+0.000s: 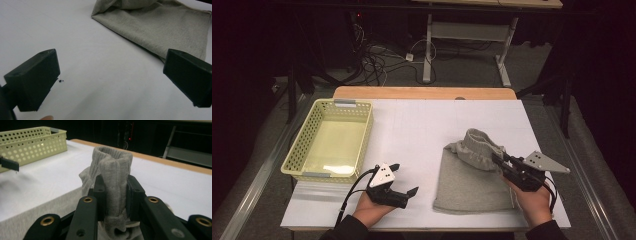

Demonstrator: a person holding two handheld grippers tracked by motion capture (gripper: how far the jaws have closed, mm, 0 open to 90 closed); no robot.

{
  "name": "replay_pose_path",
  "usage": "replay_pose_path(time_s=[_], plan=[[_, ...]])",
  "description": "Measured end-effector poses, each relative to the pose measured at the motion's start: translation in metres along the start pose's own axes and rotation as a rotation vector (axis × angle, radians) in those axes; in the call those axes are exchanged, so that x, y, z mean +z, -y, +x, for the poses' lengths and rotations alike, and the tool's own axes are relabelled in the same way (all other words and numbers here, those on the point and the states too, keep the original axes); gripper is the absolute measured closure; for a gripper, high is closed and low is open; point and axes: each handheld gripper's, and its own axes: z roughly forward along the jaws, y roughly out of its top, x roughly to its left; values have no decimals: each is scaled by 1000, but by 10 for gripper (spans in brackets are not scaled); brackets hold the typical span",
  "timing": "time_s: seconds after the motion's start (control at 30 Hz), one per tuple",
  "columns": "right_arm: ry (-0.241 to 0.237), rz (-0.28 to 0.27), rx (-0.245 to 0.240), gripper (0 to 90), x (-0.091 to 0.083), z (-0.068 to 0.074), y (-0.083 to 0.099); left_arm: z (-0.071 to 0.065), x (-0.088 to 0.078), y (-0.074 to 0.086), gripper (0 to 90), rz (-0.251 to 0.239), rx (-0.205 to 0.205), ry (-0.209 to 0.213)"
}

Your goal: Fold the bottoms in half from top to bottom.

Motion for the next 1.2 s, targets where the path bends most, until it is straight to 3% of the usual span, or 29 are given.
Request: replay_pose_path(time_s=[0.2,0.4,0.67,0.9,1.2], plan=[[-16,26,22,727,-9,5,19,0,0,0,3,-2,-1,0],[-11,90,6,713,-19,11,34,0,0,0,4,-2,-2,2],[-2,143,29,680,-27,14,44,0,0,0,3,-4,-2,2],[-8,198,53,559,-30,18,51,0,0,0,3,-4,-3,3],[-22,178,67,428,-37,28,45,0,0,0,3,-3,-3,4]])
